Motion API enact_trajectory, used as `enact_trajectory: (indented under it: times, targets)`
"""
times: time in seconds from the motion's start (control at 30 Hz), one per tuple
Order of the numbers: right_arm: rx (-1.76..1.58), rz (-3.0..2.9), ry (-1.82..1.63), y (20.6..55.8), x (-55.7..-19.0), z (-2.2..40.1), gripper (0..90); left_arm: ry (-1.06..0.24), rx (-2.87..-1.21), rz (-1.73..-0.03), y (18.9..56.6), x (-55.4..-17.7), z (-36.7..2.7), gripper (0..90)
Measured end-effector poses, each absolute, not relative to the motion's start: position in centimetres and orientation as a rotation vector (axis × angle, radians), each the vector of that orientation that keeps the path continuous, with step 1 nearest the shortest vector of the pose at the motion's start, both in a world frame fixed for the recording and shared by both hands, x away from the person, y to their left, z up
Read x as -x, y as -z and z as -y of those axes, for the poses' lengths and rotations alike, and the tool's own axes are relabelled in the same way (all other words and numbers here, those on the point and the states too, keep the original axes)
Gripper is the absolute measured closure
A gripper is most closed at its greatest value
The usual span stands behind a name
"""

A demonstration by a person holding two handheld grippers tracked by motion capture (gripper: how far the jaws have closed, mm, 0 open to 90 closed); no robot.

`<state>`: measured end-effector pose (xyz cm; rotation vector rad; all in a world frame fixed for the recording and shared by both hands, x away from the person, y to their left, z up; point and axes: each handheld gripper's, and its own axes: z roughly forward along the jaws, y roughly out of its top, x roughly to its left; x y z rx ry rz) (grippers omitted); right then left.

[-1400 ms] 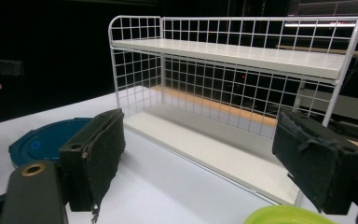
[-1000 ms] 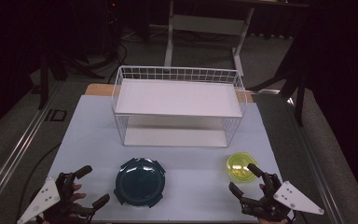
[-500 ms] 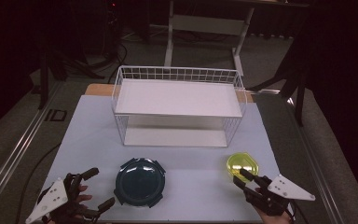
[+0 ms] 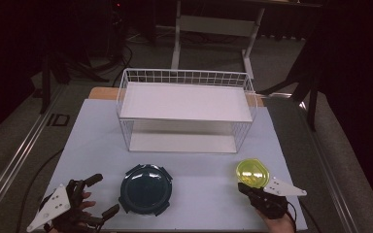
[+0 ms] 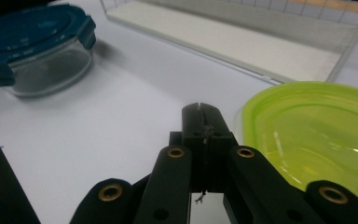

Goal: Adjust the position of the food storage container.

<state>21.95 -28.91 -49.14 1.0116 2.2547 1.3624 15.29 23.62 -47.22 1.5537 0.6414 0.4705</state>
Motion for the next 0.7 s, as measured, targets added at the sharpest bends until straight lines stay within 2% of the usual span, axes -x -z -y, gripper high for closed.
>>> enact_trajectory:
  times: [0.17, 0.7]
  targets:
    - [-1.014, -2.272, -1.295, 49.6, -22.4, 28.3, 90.0, -0.473, -1.553, -0.642, 47.2, -15.3, -23.6, 0.4]
    - [-1.223, -2.134, -1.202, 49.8, -22.7, 31.8, 90.0, -0.466, -1.562, -0.645, 47.6, -15.4, -23.7, 0.4]
